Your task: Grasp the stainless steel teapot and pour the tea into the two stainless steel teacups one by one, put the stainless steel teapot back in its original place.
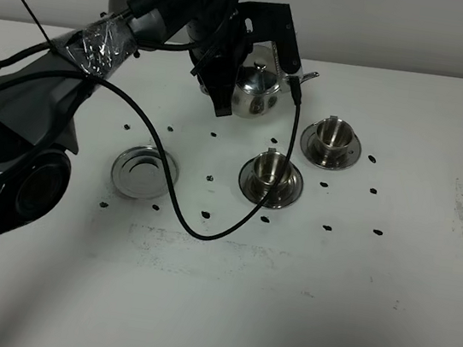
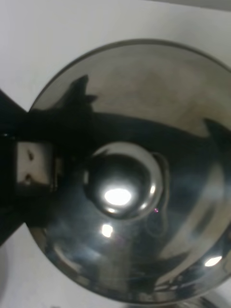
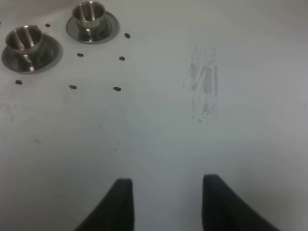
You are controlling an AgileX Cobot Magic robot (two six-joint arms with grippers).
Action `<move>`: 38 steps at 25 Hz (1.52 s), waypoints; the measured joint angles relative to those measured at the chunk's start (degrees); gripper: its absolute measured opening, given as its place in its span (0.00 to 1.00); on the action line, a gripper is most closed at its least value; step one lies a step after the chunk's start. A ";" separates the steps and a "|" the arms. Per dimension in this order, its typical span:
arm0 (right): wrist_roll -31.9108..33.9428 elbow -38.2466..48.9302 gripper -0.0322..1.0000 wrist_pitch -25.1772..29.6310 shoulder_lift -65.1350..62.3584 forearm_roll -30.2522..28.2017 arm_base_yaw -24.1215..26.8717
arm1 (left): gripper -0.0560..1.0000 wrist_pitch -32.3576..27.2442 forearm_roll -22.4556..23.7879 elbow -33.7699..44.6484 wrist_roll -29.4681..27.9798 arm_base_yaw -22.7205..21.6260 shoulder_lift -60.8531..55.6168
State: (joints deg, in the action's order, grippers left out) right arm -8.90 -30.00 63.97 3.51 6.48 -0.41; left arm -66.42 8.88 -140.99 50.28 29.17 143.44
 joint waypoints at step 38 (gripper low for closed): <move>0.00 0.00 0.35 0.00 0.00 0.00 0.00 | 0.22 11.37 11.68 0.00 21.81 4.46 2.60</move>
State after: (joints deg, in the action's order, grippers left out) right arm -8.90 -30.00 63.97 3.51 6.48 -0.41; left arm -55.05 20.56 -140.99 72.09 33.63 146.05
